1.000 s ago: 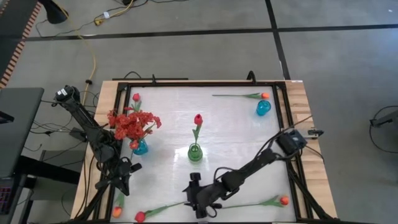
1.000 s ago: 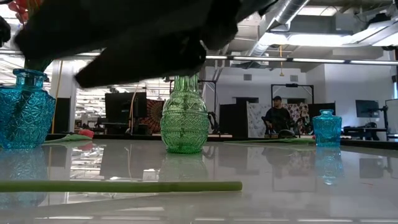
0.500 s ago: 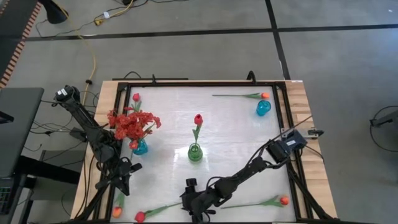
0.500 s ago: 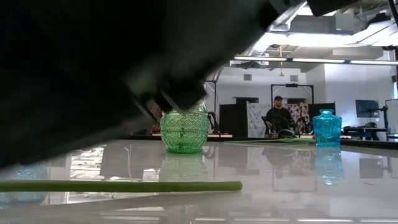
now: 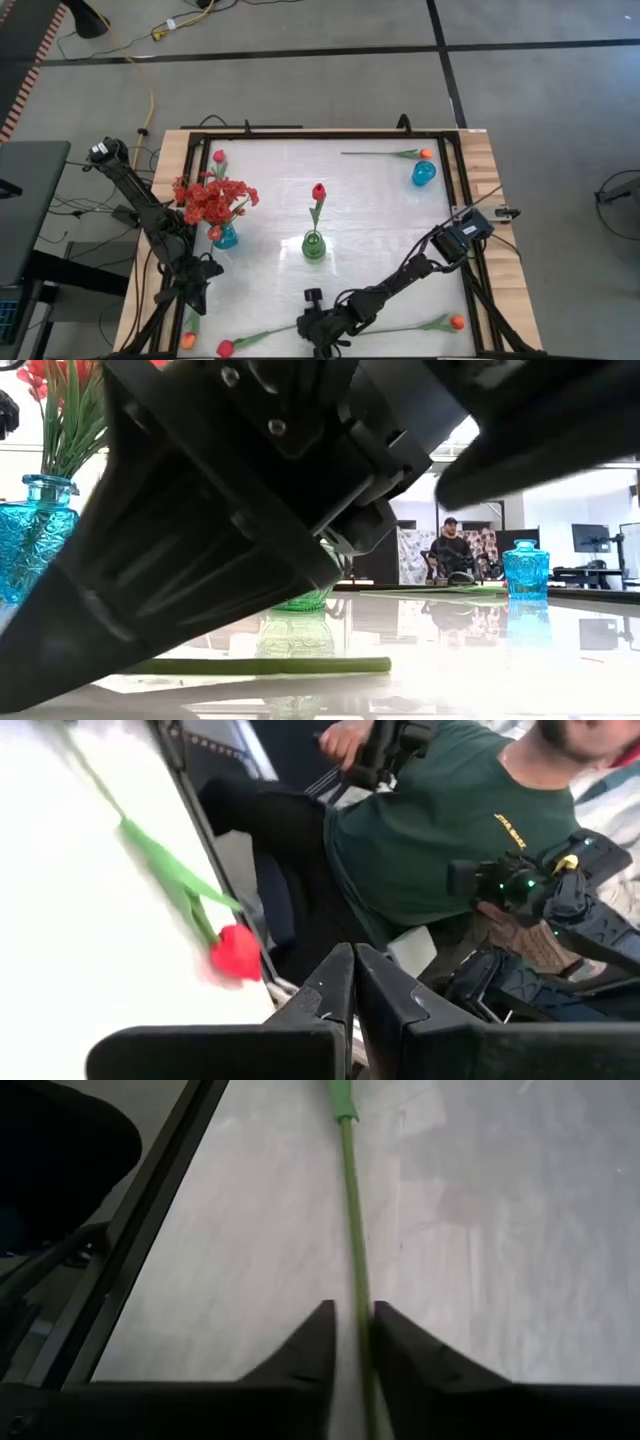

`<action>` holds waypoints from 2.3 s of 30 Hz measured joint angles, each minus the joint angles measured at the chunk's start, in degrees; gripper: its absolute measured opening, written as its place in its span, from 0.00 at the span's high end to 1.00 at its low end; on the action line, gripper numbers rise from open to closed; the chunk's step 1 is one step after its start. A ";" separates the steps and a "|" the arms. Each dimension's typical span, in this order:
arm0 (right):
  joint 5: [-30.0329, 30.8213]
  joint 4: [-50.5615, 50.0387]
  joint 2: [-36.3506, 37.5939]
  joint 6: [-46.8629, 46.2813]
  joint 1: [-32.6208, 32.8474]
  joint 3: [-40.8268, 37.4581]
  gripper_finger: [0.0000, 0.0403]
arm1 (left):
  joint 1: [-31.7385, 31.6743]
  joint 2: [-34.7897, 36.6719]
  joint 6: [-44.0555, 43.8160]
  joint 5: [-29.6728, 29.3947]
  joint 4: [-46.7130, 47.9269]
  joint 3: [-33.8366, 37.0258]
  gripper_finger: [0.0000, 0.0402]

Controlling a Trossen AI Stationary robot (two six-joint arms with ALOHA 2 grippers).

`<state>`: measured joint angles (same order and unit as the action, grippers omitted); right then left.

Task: Sort flowers into vase by color
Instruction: Put the bottom pink flower into the green vase

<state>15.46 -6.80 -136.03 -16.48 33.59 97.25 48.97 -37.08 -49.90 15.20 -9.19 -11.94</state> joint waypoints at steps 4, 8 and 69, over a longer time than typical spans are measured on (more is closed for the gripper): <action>-0.12 -0.49 0.31 -1.49 0.00 -0.02 0.94 | 0.00 0.00 -0.13 -1.04 1.12 0.00 0.99; -0.59 -1.65 1.35 -2.92 0.04 -0.07 0.94 | 0.02 -0.01 5.52 -7.09 1.26 0.00 0.97; 0.74 96.68 17.52 29.97 -17.65 -42.57 0.96 | 16.83 0.02 36.64 -28.70 -11.07 0.04 1.00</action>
<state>16.21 89.88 -118.51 13.50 15.94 54.68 65.80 -37.06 -13.26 -13.50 -20.26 -11.90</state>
